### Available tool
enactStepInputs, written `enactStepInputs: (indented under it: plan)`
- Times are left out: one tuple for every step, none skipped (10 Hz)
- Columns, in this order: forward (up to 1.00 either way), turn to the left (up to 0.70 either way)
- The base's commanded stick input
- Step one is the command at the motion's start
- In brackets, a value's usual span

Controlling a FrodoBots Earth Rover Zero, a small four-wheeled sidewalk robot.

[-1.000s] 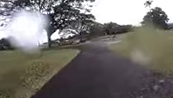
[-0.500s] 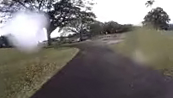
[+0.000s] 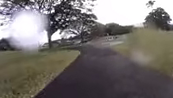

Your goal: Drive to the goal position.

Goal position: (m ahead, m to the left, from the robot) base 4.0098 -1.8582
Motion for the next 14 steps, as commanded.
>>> enactStepInputs:
  plan:
    - [1.0, 0.0]
    - [1.0, 0.0]
    - [1.0, 0.0]
    - [1.0, 0.0]
    - [1.0, 0.0]
    - [1.0, 0.0]
    - [1.0, 0.0]
    - [1.0, 0.0]
    - [1.0, 0.0]
    - [1.0, 0.0]
    - [0.98, -0.03]
    - [0.92, -0.16]
    - [0.86, -0.28]
    - [0.85, -0.32]
